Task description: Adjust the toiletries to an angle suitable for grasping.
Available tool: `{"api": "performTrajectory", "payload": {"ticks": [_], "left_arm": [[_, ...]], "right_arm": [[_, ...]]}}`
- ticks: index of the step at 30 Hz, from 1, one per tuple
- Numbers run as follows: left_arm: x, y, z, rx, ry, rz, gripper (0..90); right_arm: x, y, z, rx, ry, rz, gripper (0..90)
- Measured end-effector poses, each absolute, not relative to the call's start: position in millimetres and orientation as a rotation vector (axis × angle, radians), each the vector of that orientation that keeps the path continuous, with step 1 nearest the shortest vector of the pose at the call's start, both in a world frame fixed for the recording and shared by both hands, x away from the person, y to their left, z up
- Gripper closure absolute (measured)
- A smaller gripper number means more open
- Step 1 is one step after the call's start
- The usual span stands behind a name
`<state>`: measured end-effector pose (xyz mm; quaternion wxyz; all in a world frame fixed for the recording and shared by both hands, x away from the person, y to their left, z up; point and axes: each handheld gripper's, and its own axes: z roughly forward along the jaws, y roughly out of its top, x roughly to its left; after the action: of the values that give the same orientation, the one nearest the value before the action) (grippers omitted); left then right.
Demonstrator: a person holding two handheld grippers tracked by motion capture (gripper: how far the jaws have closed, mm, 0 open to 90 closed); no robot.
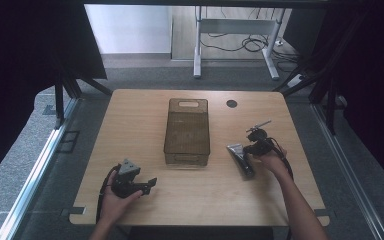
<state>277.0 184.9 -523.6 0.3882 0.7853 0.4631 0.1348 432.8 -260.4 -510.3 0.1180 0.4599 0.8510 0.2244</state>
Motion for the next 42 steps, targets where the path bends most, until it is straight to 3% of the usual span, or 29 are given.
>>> {"api": "performTrajectory", "payload": {"ticks": [11,22,31,34,35,42], "left_arm": [[276.2,184.9,-522.6,2.001,1.177,0.347,22.2],[274.5,180.9,-521.4,2.007,1.167,0.342,22.2],[273.5,179.3,-520.4,2.008,1.160,0.343,22.3],[273.4,178.3,-521.1,2.008,1.165,0.340,22.2],[273.4,177.9,-521.2,2.013,1.163,0.338,22.2],[273.2,177.0,-521.5,2.015,1.159,0.338,22.2]], "right_arm": [[422.0,-270.1,-499.5,1.343,2.447,0.706,89.7],[379.7,-289.0,-479.9,1.284,2.409,0.817,80.5],[351.0,-292.9,-471.5,1.240,2.417,0.868,69.2],[343.7,-291.0,-469.5,1.235,2.420,0.878,60.7],[339.4,-288.6,-467.1,1.232,2.403,0.877,53.5],[332.7,-283.4,-459.3,1.268,2.382,0.871,43.0]]}}
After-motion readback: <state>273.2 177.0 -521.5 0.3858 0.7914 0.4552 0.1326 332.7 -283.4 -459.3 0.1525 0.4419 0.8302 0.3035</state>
